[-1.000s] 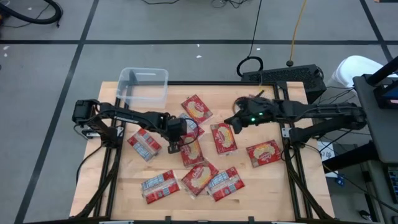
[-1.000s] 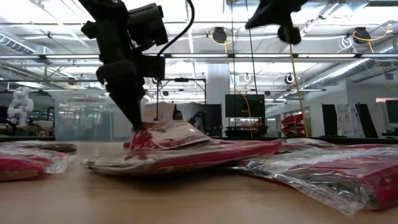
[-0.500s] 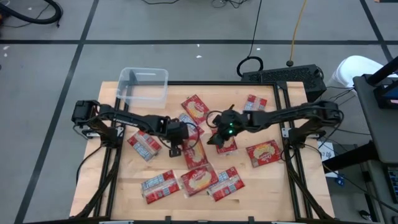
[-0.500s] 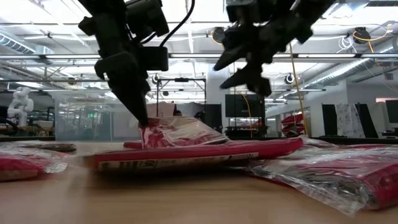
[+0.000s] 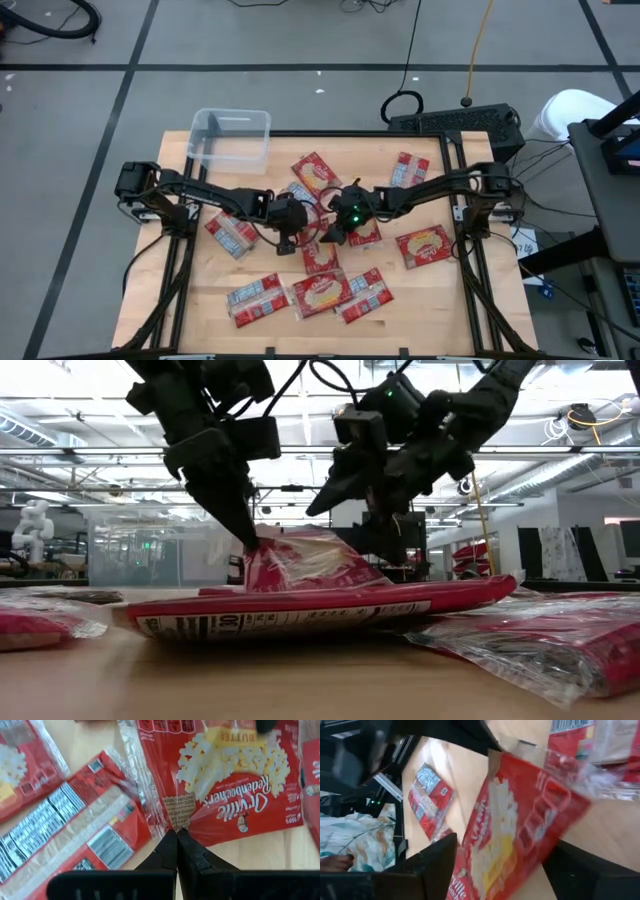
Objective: Sort popcorn bags into baskets
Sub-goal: Put the popcorn pack into the transparent bin
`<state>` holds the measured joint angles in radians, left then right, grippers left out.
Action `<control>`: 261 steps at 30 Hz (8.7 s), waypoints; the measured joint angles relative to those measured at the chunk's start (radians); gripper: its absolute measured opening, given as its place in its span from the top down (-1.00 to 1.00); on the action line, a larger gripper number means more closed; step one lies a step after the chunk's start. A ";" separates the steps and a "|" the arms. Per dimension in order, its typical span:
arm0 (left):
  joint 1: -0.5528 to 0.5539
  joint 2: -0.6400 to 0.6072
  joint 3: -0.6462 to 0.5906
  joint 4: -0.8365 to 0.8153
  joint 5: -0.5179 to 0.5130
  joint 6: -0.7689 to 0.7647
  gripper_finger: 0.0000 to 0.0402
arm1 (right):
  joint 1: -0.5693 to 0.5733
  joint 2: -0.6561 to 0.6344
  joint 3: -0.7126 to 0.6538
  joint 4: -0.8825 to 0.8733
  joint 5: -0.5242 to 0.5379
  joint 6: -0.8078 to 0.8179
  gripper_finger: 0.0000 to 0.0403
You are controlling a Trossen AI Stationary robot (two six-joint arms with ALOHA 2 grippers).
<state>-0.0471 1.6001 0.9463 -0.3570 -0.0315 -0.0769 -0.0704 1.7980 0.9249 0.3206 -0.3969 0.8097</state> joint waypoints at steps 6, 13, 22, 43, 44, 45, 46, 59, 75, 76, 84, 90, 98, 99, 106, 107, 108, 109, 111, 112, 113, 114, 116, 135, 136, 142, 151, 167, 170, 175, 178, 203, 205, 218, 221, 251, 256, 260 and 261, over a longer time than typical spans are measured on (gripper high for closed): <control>0.000 0.000 0.000 0.015 -0.021 -0.002 1.00 | -0.003 0.019 0.000 0.018 0.000 -0.012 0.10; 0.007 -0.042 0.018 -0.009 -0.021 -0.083 0.95 | -0.007 -0.003 0.000 0.004 -0.002 0.005 0.80; 0.017 -0.216 0.075 -0.141 -0.055 -0.208 0.29 | -0.009 -0.062 0.001 0.021 0.033 0.050 0.87; 0.071 -0.694 0.074 -0.246 -0.096 -0.426 0.21 | -0.008 -0.443 -0.002 0.018 0.576 0.082 0.93; 0.071 -0.706 0.074 -0.251 -0.102 -0.417 0.22 | -0.009 -0.455 -0.001 0.040 0.611 0.098 0.93; 0.072 -0.714 0.074 -0.248 -0.112 -0.408 0.21 | -0.009 -0.471 0.000 0.042 0.640 0.103 0.93; 0.072 -0.718 0.074 -0.238 -0.121 -0.401 0.21 | -0.008 -0.483 -0.002 0.048 0.665 0.099 0.93; 0.088 -0.730 0.074 0.095 -0.092 -0.474 -0.38 | 0.060 -0.514 0.045 0.436 0.856 -0.154 0.93; 0.206 -0.730 0.074 0.336 -0.011 -0.478 -0.33 | 0.099 -0.488 0.131 0.426 0.790 -0.398 0.93; 0.210 -0.730 0.074 0.343 -0.011 -0.464 -0.33 | 0.099 -0.481 0.131 0.423 0.785 -0.388 0.92; 0.269 -0.708 0.075 0.340 0.095 -0.460 -0.40 | 0.098 -0.422 0.131 0.430 0.761 -0.351 0.92; 0.292 -0.582 0.259 0.080 0.164 -0.357 -0.42 | 0.095 -0.412 0.131 0.438 0.729 -0.361 0.92; 0.362 -0.404 0.488 -0.195 0.373 -0.257 -0.34 | 0.093 -0.412 0.131 0.440 0.731 -0.407 0.92; 0.371 -0.393 0.493 -0.196 0.397 -0.258 -0.30 | 0.093 -0.412 0.131 0.439 0.731 -0.407 0.92; 0.408 -0.361 0.500 -0.203 0.557 -0.246 0.21 | 0.093 -0.412 0.131 0.439 0.731 -0.413 0.92; 0.409 -0.360 0.500 -0.203 0.560 -0.242 0.32 | 0.093 -0.412 0.131 0.439 0.731 -0.421 0.92; 0.409 -0.360 0.500 -0.203 0.561 -0.239 0.43 | 0.093 -0.412 0.131 0.439 0.731 -0.433 0.92; 0.409 -0.361 0.500 -0.202 0.562 -0.235 0.53 | 0.094 -0.412 0.131 0.440 0.729 -0.445 0.92; 0.414 -0.363 0.500 -0.202 0.563 -0.219 0.74 | 0.094 -0.413 0.131 0.439 0.729 -0.462 0.92; 0.417 -0.366 0.500 -0.204 0.563 -0.212 0.83 | 0.094 -0.413 0.132 0.440 0.729 -0.467 0.92; 0.420 -0.368 0.500 -0.205 0.563 -0.208 0.89 | 0.094 -0.413 0.132 0.440 0.727 -0.475 0.92; 0.423 -0.369 0.500 -0.206 0.563 -0.205 0.90 | 0.094 -0.412 0.132 0.439 0.726 -0.485 0.92; 0.431 -0.369 0.500 -0.209 0.565 -0.204 0.88 | 0.094 -0.412 0.132 0.432 0.727 -0.503 0.89; 0.641 -0.471 0.530 -0.426 0.513 -0.012 0.82 | 0.036 -0.603 0.132 -0.242 0.766 -0.424 0.16; 0.657 -0.468 0.550 -0.447 0.505 0.007 0.84 | 0.029 -0.617 0.132 -0.277 0.766 -0.424 0.16; 0.751 -0.399 0.681 -0.645 0.439 0.152 0.90 | -0.030 -0.692 0.132 -0.429 0.765 -0.455 0.18; 0.877 -0.339 0.733 -0.847 0.299 0.363 0.83 | -0.096 -0.752 0.131 -0.565 0.692 -0.545 0.18; 1.104 -0.183 0.732 -1.128 0.065 0.644 0.81 | -0.107 -0.766 0.129 -0.770 0.522 -0.545 0.18; 1.116 -0.134 0.732 -1.126 0.065 0.645 0.88 | -0.107 -0.766 0.129 -0.767 0.522 -0.557 0.18; 1.114 -0.033 0.732 -1.106 0.068 0.644 0.85 | -0.107 -0.766 0.129 -0.767 0.522 -0.581 0.18; 1.115 0.028 0.732 -1.107 0.084 0.645 0.81 | -0.107 -0.766 0.129 -0.768 0.522 -0.593 0.18; 1.179 0.168 0.639 -1.095 0.170 0.277 0.65 | -0.107 -0.766 0.129 -0.755 0.524 -0.597 0.18; 1.173 0.167 0.636 -1.089 0.101 0.276 0.65 | -0.107 -0.766 0.130 -0.755 0.524 -0.598 0.18; 1.175 0.167 0.636 -1.061 -0.023 0.282 0.64 | -0.108 -0.766 0.130 -0.755 0.523 -0.594 0.18; 1.174 0.167 0.636 -1.051 -0.044 0.265 0.56 | -0.108 -0.766 0.130 -0.755 0.523 -0.588 0.18; 1.075 -0.053 0.666 -0.900 0.027 0.090 -0.21 | -0.108 -0.766 0.130 -0.762 0.585 -0.418 0.18; 0.959 -0.136 0.666 -0.824 0.106 0.075 -0.02 | -0.107 -0.766 0.130 -0.820 0.658 -0.228 0.18; 0.852 -0.199 0.666 -0.787 0.142 0.005 0.17 | -0.101 -0.765 0.130 -0.908 0.652 -0.094 0.18; 0.824 -0.210 0.666 -0.781 0.154 -0.007 0.20 | -0.098 -0.765 0.130 -0.933 0.642 -0.059 0.18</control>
<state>0.7770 1.3902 1.6119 -1.1376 0.1227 -0.0840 -0.1688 1.0328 1.0550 -0.6128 0.2451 0.7503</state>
